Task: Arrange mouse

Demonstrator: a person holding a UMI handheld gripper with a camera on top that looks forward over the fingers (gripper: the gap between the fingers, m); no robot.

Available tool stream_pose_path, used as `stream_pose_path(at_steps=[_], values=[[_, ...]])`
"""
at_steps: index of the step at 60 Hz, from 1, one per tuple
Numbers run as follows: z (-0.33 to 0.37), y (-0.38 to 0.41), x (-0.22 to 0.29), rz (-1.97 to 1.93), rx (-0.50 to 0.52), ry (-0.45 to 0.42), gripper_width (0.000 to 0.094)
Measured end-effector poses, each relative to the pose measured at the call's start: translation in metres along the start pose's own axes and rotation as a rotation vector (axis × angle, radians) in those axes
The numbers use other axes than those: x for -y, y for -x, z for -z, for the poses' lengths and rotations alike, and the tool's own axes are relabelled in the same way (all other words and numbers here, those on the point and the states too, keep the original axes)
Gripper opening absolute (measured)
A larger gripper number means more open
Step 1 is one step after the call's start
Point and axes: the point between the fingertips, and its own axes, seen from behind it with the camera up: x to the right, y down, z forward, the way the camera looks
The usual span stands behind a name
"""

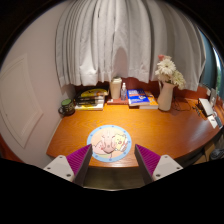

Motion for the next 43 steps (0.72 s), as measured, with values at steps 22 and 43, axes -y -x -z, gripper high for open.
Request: stream_pose_path(at_steps=[22, 43], values=[[0.095, -0.048, 0.021, -0.02, -0.031, -0.161, 0.0836], [0.112, -0.066, 0.011, -0.041, -0.04, -0.182, 0.0836]])
